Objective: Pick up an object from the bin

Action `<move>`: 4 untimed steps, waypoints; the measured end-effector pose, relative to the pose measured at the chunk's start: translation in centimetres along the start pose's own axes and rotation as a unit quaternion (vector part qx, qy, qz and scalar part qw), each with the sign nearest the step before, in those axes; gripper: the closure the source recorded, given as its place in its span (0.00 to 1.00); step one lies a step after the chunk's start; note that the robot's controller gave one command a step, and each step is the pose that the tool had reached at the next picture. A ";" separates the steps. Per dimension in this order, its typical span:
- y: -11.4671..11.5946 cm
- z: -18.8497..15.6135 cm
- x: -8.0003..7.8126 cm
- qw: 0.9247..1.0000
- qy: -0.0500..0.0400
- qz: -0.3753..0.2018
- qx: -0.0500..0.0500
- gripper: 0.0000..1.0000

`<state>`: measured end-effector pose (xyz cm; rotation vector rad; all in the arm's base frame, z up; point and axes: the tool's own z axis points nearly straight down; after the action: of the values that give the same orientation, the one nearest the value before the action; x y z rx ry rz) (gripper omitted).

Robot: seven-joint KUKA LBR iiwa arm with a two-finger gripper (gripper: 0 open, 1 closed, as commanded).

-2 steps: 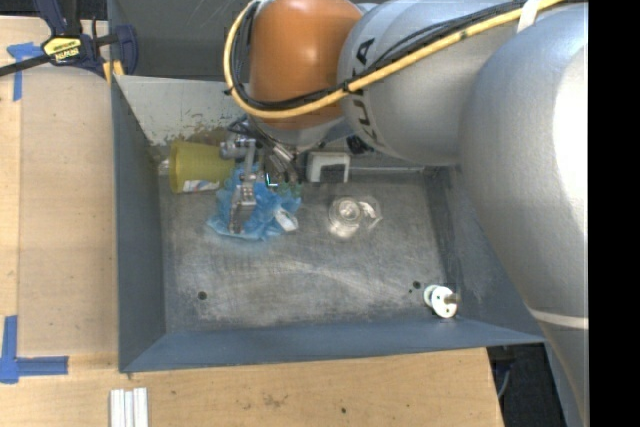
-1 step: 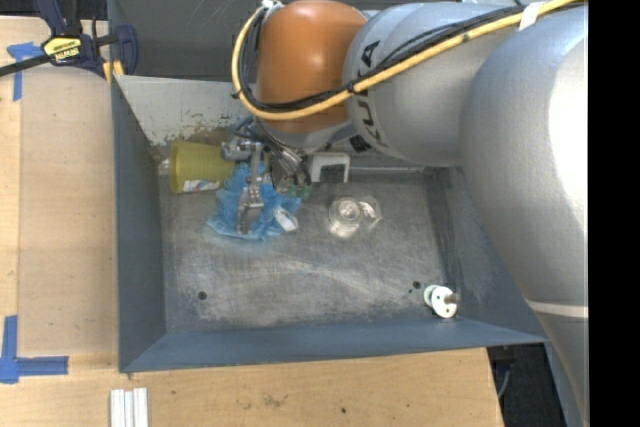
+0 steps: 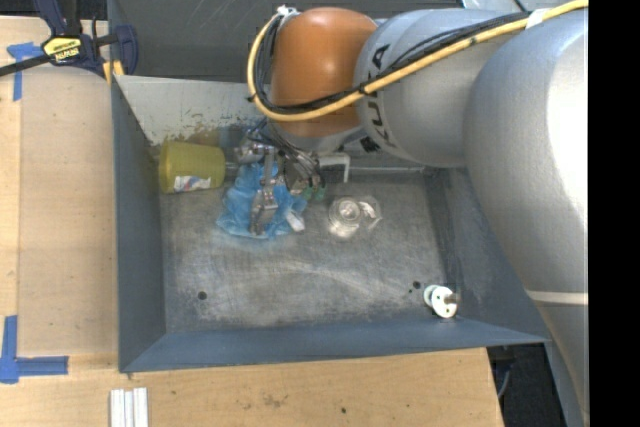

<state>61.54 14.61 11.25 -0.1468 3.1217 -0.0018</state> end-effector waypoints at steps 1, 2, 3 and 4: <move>0.3 0.1 0.3 1.000 0.003 0.001 -0.001 0.00; 1.6 2.9 -0.3 0.999 0.005 -0.049 0.003 0.00; 1.8 3.1 -0.7 0.994 0.007 -0.107 0.004 0.00; 2.5 2.0 -1.4 0.991 0.007 -0.133 0.007 0.00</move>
Offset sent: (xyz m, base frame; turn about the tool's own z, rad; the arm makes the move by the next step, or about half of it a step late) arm 0.0007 0.0282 -0.0425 -0.1208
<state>62.72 17.21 9.28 -0.5620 3.0870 -0.0284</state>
